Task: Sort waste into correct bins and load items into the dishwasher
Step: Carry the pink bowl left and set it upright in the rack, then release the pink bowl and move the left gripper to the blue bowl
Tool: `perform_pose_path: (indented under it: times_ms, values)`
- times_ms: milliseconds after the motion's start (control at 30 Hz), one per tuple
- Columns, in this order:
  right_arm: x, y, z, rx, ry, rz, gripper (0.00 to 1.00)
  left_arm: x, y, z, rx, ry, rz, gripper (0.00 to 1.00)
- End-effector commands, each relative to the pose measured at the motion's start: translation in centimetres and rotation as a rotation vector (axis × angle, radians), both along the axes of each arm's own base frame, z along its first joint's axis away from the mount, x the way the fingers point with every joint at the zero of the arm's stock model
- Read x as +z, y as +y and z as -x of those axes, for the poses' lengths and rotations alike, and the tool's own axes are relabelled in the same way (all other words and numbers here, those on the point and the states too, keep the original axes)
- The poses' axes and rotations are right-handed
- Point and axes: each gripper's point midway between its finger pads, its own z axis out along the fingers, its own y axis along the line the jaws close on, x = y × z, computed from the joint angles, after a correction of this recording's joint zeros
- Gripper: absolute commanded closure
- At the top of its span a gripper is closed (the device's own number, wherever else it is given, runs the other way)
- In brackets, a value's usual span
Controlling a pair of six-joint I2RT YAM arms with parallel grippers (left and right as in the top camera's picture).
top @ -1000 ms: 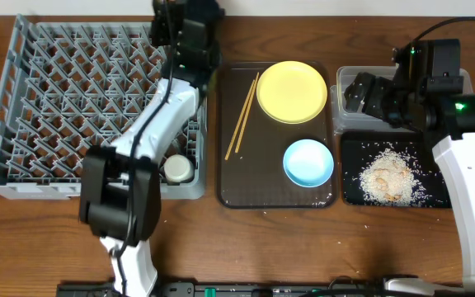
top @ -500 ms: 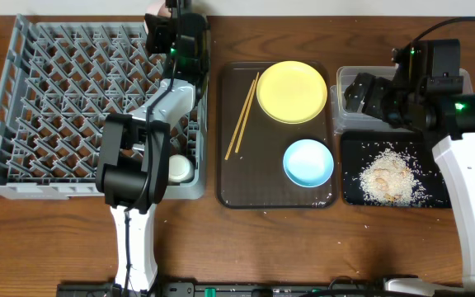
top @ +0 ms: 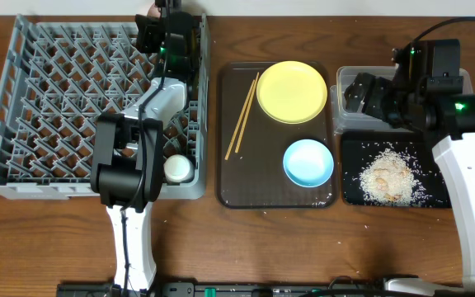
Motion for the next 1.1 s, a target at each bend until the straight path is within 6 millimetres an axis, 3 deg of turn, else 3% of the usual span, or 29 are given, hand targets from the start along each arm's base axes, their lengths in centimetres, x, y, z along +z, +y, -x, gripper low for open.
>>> perform_pose_path:
  times_ms: [0,433,633,1067]
  values:
    - [-0.1,0.1,0.0,0.006,0.001,0.006,0.01,-0.9,-0.7,-0.1,-0.020,0.038,-0.001,0.93]
    - [-0.1,0.1,0.0,0.006,0.001,0.006,0.01,-3.8,-3.1,1.2,-0.055,0.207,-0.041,0.91]
    - [-0.1,0.1,0.0,0.006,0.001,0.006,0.01,-5.2,-3.9,2.0,-0.064,0.288,-0.062,0.78]
    - [-0.1,0.1,0.0,0.006,0.001,0.006,0.01,-6.1,-7.3,3.0,-0.071,0.241,0.041,0.53]
